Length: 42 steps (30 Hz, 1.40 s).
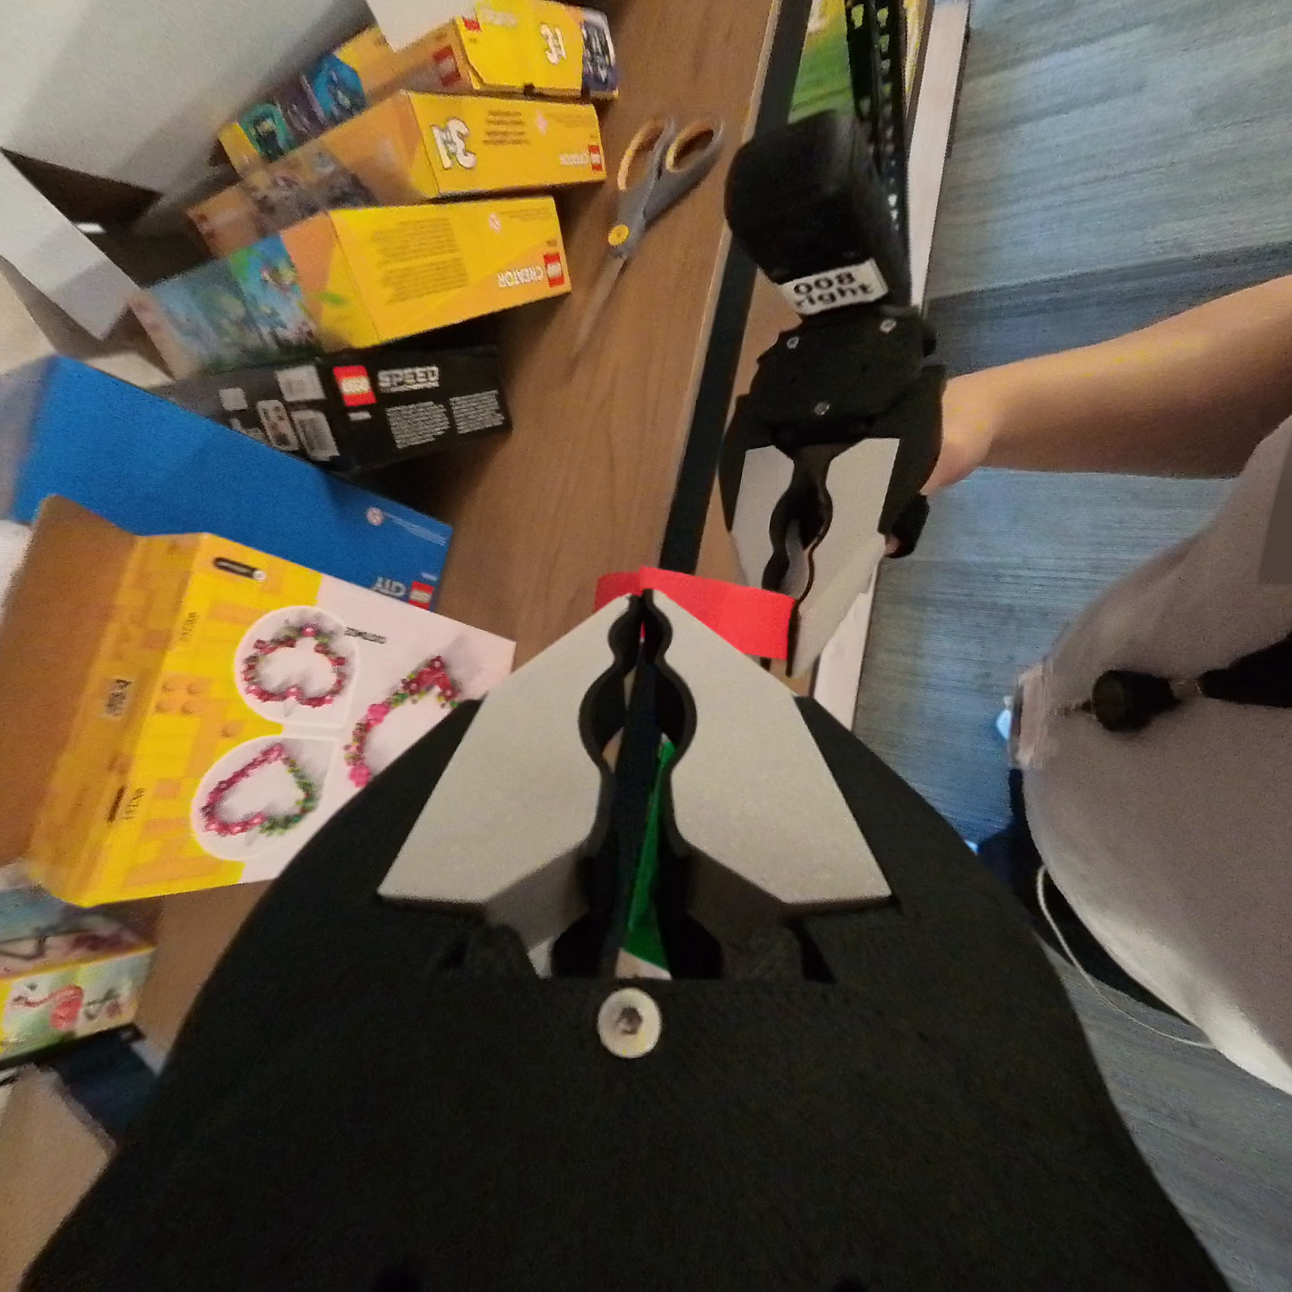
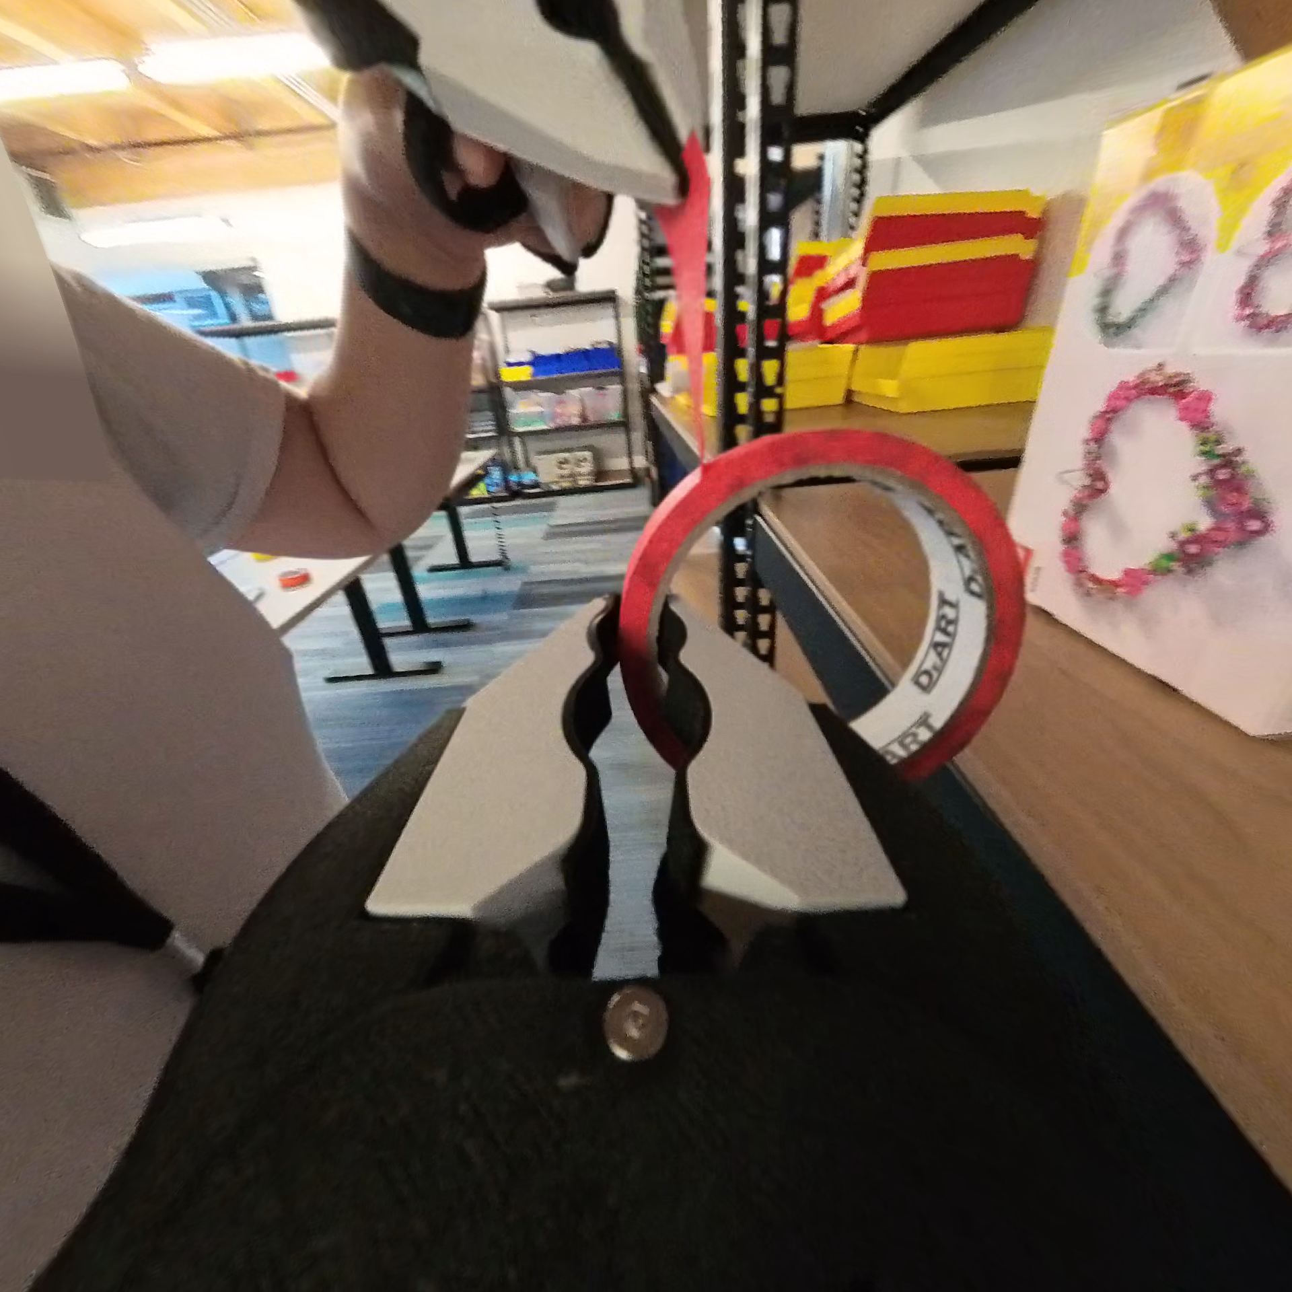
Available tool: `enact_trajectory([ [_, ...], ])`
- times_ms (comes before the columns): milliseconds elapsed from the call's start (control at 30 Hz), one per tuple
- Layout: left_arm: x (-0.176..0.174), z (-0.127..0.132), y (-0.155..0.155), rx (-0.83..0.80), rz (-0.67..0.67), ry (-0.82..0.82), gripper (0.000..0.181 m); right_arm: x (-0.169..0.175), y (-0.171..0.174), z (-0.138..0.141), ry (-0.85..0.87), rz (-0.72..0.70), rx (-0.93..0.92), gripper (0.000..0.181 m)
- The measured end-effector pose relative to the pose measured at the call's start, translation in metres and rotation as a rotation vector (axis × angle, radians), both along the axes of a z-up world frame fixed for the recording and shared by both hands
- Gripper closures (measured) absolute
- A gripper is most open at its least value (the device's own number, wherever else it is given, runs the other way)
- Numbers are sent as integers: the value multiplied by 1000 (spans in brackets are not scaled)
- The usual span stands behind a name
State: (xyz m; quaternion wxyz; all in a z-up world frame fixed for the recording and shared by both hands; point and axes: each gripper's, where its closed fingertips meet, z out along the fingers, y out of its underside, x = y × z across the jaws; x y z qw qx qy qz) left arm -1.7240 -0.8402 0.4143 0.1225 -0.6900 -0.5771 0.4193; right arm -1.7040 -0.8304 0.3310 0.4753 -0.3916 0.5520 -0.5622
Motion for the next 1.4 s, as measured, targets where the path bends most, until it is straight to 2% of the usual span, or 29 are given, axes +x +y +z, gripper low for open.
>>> enact_trajectory([
  [133, 25, 10, -8, 31, -87, 21, 181, 2, -20, 15, 74, -135, 7, 174],
  [167, 29, 21, -10, 32, -99, 52, 170, 4, -28, 18, 114, -198, -12, 174],
  [233, 39, 66, -21, -43, -123, 215, 160, 4, -51, 12, 250, -356, -44, 174],
  [267, 46, 90, -26, -81, -144, 303, 153, 7, -57, 13, 265, -385, -41, 174],
  [333, 62, 128, -50, -195, -134, 441, 140, 13, -60, 20, 218, -397, -3, 174],
  [367, 67, 136, -67, -257, -112, 470, 133, 14, -61, 21, 196, -414, 12, 174],
  [467, 59, 121, -118, -325, -89, 424, 104, 7, -62, 16, 192, -504, 34, 174],
  [567, 42, 91, -167, -329, -76, 278, 100, -4, -59, 2, 207, -572, 87, 174],
  [667, 32, 67, -187, -235, -140, 159, 104, -17, -57, -8, 199, -608, 141, 174],
  [767, 37, 55, -205, -264, -157, 98, 122, -24, -58, -9, 183, -617, 159, 174],
  [833, 42, 41, -212, -266, -162, 61, 125, -26, -59, -11, 199, -615, 168, 174],
  [1000, 43, 29, -203, -204, -181, 132, 153, -30, -63, -7, 206, -569, 199, 174],
  [1167, 37, 29, -194, -201, -64, 259, 156, -26, -62, 35, -17, -362, 337, 174],
  [1300, 20, 29, -193, -234, 78, 316, 156, -24, -75, 70, -55, -272, 376, 174],
  [1400, 15, 29, -188, -313, 127, 296, 157, -25, -85, 93, -119, -139, 501, 174],
])
